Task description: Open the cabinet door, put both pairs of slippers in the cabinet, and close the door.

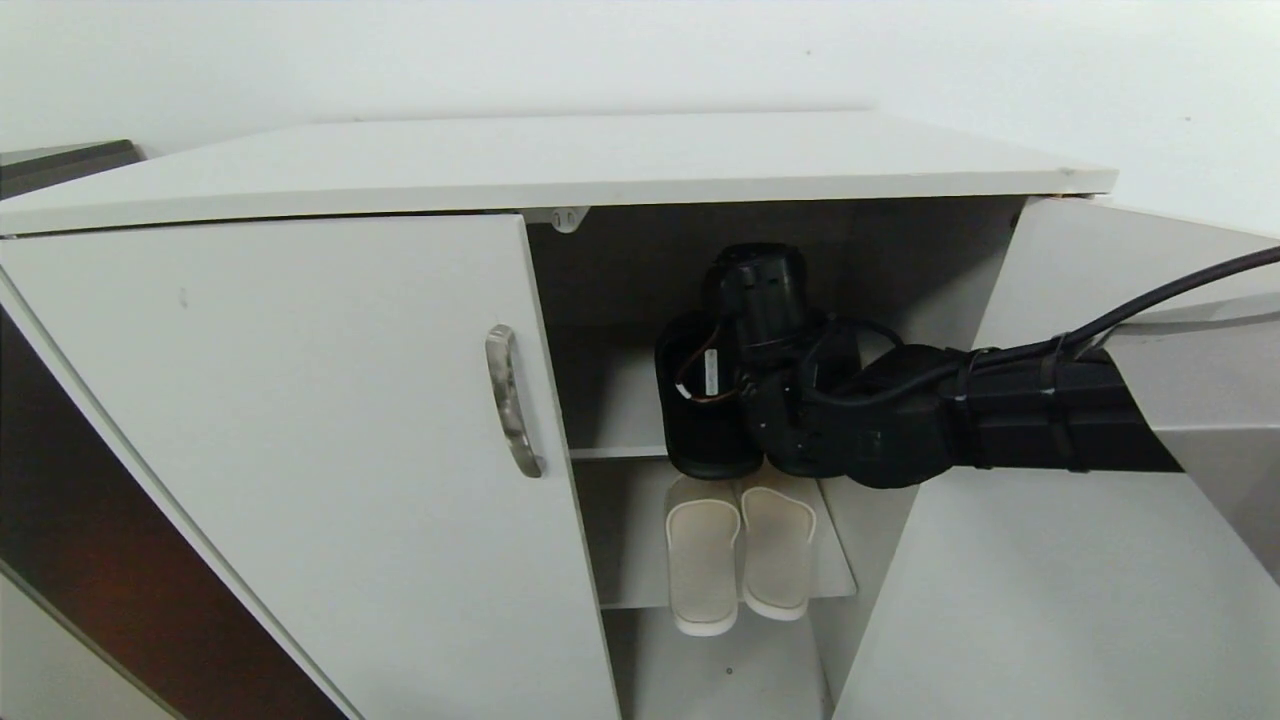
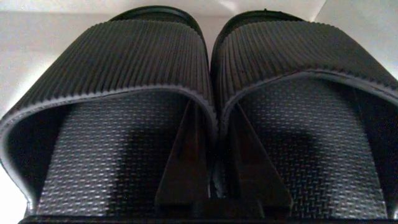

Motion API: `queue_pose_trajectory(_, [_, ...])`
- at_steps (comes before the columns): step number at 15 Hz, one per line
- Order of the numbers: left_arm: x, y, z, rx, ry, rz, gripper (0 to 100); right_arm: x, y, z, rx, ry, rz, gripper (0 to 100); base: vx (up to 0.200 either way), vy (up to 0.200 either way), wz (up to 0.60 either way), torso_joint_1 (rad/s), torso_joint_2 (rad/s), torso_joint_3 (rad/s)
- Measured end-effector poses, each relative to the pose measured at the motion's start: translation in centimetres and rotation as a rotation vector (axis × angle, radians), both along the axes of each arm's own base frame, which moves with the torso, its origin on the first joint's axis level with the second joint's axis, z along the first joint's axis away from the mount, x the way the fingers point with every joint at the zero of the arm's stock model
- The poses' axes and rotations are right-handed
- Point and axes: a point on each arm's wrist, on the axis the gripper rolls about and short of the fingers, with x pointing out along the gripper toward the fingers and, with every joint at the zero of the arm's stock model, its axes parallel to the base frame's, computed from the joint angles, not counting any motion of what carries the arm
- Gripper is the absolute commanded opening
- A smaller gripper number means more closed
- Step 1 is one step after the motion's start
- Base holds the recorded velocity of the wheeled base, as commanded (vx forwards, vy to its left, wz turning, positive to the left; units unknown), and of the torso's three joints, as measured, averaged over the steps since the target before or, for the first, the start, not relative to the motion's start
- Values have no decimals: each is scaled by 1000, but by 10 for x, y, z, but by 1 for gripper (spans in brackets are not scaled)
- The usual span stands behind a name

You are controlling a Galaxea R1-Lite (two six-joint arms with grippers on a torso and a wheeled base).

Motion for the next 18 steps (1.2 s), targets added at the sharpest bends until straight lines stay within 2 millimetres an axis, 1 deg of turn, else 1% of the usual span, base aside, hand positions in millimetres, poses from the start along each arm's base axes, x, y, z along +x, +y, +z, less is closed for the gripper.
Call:
queue_pose_trajectory(5, [0, 0, 0, 0, 0, 0, 0, 0, 0, -6, -13, 12, -1, 0, 0, 0, 0, 0, 0, 0])
queue_pose_trajectory(6, [0, 0, 0, 0, 0, 0, 0, -1, 0, -6, -14, 14, -2, 100, 0, 0, 0, 0, 0, 0])
queue_pose_trajectory(11, [0, 0, 0, 0, 0, 0, 0, -4, 0, -7, -16, 17, 1, 100, 0, 0, 0, 0, 0, 0])
queue_pose_trajectory(18, [0, 0, 0, 0, 0, 0, 0, -37, 1, 1, -33, 15, 12, 100, 0, 0, 0, 0, 0, 0])
